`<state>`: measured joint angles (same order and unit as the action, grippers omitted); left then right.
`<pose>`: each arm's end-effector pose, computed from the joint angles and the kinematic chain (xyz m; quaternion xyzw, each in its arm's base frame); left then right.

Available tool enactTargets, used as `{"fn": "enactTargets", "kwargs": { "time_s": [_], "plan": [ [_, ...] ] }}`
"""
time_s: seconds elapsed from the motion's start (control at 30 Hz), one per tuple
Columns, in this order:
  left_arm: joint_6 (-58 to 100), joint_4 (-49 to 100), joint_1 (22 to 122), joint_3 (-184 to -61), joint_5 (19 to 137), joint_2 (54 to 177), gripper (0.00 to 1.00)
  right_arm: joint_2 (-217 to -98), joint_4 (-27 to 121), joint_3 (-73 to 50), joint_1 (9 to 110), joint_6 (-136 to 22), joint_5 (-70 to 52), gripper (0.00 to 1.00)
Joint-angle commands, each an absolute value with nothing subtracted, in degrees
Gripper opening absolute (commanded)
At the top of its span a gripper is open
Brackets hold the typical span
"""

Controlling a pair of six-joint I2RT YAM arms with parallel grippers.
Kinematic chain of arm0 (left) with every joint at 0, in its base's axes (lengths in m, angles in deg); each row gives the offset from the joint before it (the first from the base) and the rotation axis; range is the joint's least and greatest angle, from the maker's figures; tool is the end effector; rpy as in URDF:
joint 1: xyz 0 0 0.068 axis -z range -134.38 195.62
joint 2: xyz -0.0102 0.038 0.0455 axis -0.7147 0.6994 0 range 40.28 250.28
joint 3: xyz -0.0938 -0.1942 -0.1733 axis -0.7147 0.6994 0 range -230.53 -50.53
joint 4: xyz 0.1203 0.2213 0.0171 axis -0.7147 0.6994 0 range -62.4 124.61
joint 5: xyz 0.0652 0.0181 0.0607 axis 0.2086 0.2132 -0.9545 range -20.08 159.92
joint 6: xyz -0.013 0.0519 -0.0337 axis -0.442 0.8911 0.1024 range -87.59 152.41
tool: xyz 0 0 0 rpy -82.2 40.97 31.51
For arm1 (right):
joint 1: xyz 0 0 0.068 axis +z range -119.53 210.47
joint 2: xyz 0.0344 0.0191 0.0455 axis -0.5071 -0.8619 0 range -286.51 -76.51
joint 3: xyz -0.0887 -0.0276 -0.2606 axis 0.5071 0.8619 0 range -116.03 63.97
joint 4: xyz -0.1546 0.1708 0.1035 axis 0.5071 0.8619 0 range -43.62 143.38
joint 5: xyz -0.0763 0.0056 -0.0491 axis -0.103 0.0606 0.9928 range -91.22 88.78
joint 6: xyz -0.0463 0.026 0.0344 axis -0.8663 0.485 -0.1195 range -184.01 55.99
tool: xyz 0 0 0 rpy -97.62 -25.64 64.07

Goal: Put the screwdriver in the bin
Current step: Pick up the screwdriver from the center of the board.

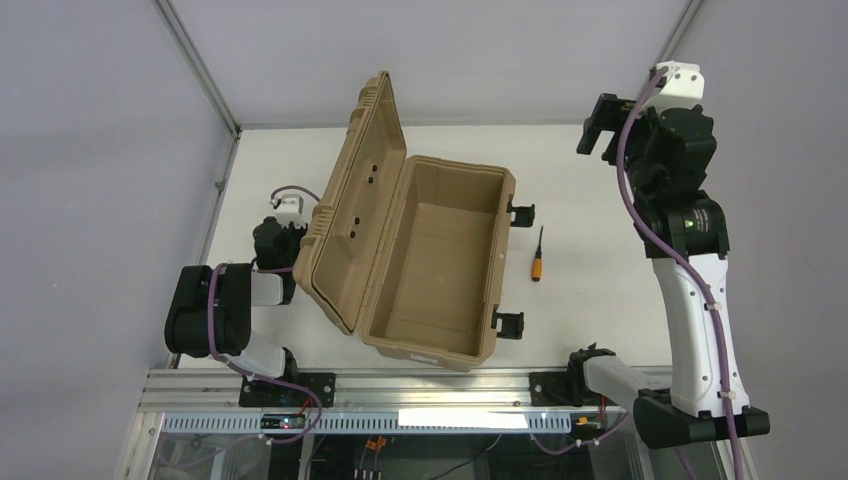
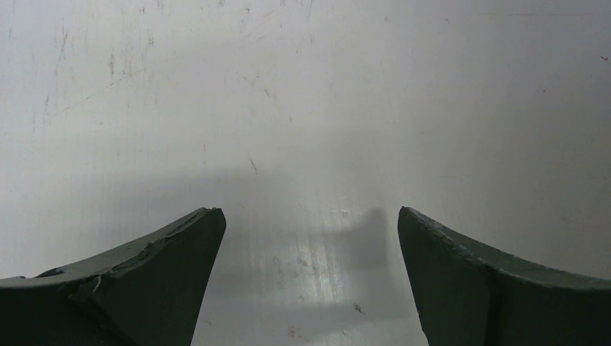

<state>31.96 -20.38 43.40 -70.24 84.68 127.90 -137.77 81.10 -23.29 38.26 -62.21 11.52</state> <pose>0.2669 -0.0021 0.1444 0.0549 0.8135 -0.0964 0.5709 0.1960 0.0160 0.4873 0.0328 0.7568 -0.0297 0.6521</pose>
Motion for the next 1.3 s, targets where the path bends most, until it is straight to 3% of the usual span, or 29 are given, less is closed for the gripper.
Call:
{"fn": "enactTargets", "kwargs": {
  "time_s": [0.0, 0.27, 0.6, 0.97, 1.27],
  "plan": [
    [32.5, -22.1, 43.7, -70.8, 84.2, 126.8, 0.99, -140.3, 88.0, -30.0, 38.0, -61.8, 12.6, 0.99],
    [32.6, -22.1, 43.7, -70.8, 84.2, 126.8, 0.99, -147.4, 97.8, -36.1, 37.9, -59.0, 15.1, 0.99],
    [32.5, -22.1, 43.7, -70.9, 84.2, 126.8, 0.99, -154.2, 102.2, -33.4, 36.7, -53.3, 12.6, 0.99],
    [32.6, -22.1, 43.7, -70.8, 84.2, 126.8, 0.99, -155.3, 97.3, -18.7, 36.3, -46.7, 5.7, 0.99],
    [32.5, -22.1, 43.7, -70.8, 84.2, 126.8, 0.99, -154.3, 90.2, -4.0, 36.2, -42.6, 3.8, 0.92]
  ]
}}
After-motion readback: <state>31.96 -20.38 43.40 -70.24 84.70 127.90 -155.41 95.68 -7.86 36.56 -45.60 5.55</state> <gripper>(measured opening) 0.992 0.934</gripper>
